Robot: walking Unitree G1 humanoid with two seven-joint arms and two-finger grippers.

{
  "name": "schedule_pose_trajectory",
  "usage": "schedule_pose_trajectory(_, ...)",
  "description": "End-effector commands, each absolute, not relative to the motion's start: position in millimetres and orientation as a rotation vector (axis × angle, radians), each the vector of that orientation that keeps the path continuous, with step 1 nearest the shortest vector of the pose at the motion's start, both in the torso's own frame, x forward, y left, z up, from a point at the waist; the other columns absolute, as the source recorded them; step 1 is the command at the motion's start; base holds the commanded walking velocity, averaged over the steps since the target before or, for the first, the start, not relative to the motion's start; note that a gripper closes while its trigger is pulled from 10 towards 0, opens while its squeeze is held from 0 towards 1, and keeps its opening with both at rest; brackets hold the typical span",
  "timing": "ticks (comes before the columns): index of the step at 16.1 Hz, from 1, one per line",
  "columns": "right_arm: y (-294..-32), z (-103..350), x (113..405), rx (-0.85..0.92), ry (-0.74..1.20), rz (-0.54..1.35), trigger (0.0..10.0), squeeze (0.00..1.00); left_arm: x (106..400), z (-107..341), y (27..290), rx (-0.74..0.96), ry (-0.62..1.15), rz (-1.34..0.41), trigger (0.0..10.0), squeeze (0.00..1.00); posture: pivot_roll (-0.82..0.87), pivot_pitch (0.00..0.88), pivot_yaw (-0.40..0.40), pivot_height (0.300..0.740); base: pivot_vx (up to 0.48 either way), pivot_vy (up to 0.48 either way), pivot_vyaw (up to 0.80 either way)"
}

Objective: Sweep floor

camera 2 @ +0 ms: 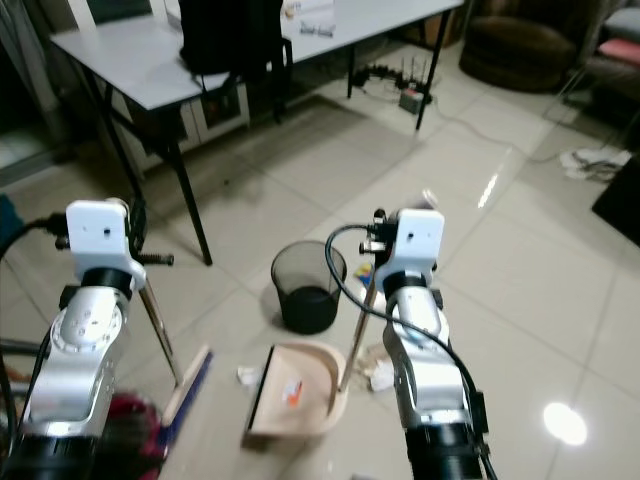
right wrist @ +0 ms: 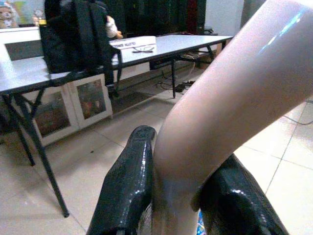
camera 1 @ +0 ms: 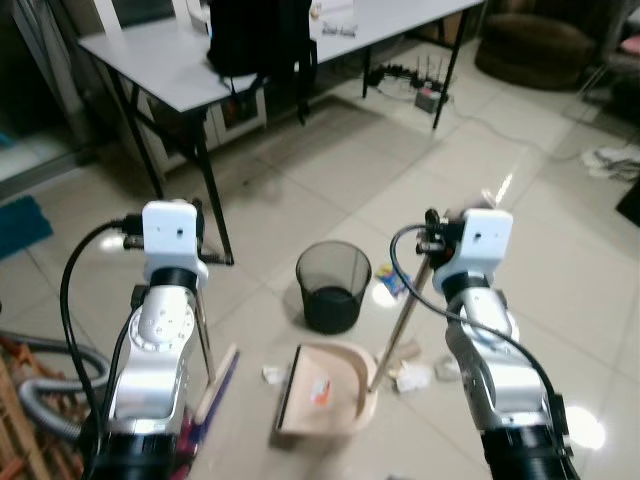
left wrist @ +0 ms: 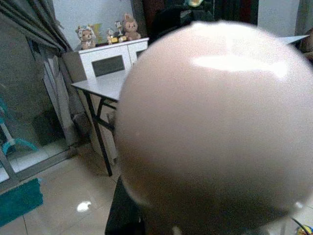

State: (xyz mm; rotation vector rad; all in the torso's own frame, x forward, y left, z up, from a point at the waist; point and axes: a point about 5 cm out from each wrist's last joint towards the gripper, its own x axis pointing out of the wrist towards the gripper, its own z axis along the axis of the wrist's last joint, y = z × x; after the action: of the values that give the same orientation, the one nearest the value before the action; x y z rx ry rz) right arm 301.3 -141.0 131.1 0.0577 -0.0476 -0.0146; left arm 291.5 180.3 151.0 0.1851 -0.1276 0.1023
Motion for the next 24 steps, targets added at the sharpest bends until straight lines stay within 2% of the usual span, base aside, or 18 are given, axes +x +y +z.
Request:
schedule_pose_trajectory(1,-147,139,304,0.045,-0.099,-0.046,10.0,0.00,293,162,174,0.181,-0.174,0.082,10.0,0.00,0.03,0.050,0.013,0.740,0.416,0.000,0.00)
schedule_pose_trajectory(5,-149,131,304,0.028,-0.099,-0.064,10.0,0.00,288,158,173,0.187,-0.153,0.076,10.0,0.00,0.04,0.080,0.019,0.740,0.411,0.000,0.00)
schedule_pose_trajectory(11,-151,118,300,-0.013,-0.075,-0.053,10.0,0.00,277,138,170,0.175,-0.091,0.087,10.0,0.00,0.03,0.141,0.020,0.740,0.000,0.000,0.00)
schedule_pose_trajectory(15,-147,113,302,-0.034,-0.101,-0.023,10.0,0.00,278,127,170,0.208,-0.113,0.149,10.0,0.00,0.02,0.209,0.022,0.740,0.000,0.000,0.00)
schedule_pose_trajectory(20,-135,119,312,-0.114,-0.177,0.035,10.0,0.00,287,126,165,0.221,-0.199,0.139,10.0,0.00,0.01,0.276,0.008,0.740,0.000,0.000,0.00)
schedule_pose_trajectory(24,-137,129,317,-0.156,-0.268,0.020,10.0,0.00,295,129,163,0.212,-0.276,0.152,10.0,0.00,-0.01,0.321,-0.002,0.740,0.000,0.000,0.00)
